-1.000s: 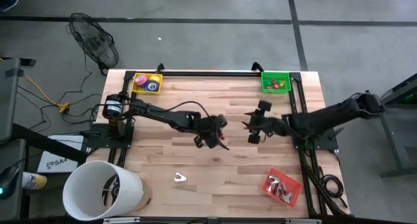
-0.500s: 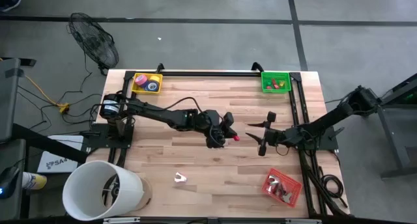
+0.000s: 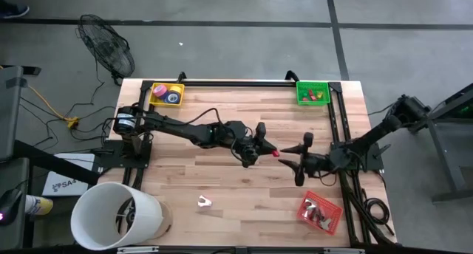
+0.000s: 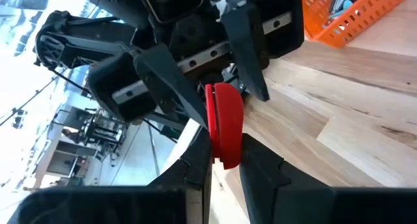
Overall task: Pick and place Stapler, Stapler remover, tape
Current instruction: Put the red stapler into the green bin
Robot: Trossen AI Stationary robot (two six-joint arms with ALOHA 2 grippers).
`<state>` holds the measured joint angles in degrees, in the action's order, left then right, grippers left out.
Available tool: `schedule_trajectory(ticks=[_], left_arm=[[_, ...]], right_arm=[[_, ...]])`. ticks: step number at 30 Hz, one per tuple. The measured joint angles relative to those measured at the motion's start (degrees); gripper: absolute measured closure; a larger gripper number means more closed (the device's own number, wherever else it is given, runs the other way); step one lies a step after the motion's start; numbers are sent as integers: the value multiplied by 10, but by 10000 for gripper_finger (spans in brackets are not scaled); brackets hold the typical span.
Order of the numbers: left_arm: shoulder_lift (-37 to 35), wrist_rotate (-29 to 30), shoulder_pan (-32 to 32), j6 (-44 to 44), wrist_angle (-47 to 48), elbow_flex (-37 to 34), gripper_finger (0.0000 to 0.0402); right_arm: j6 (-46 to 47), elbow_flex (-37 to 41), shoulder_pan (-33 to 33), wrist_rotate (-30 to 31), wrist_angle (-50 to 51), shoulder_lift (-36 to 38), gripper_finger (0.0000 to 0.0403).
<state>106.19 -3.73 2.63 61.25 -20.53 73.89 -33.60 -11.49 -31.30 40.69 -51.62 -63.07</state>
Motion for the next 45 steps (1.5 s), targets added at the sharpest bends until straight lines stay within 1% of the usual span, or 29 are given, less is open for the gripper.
schedule_trajectory(ticks=[4, 10, 16, 22, 28, 35, 38, 43, 45], left_arm=[[0, 0, 0, -13, -8, 0, 351], [0, -35, 0, -26, -31, 0, 351], [0, -43, 0, -35, -35, 0, 351], [0, -46, 0, -43, -41, 0, 351], [0, -60, 0, -45, -59, 0, 350], [0, -65, 0, -46, -68, 0, 350], [0, -65, 0, -46, -68, 0, 350], [0, -64, 0, -46, -68, 0, 350], [0, -64, 0, -46, -69, 0, 350]], right_arm=[[-29, -6, -18, 25, 0, 0, 245], [-54, -9, -22, 27, -6, 0, 246], [-103, -9, -22, 24, -61, 0, 245], [-115, -9, -22, -23, -71, 0, 247], [-119, -9, -17, -53, -95, 0, 247], [-116, -9, 20, -116, -104, 0, 249], [-117, -9, 37, -133, -115, 0, 249], [-115, -9, 62, -193, -130, 0, 249], [-108, -9, 71, -205, -130, 0, 249]])
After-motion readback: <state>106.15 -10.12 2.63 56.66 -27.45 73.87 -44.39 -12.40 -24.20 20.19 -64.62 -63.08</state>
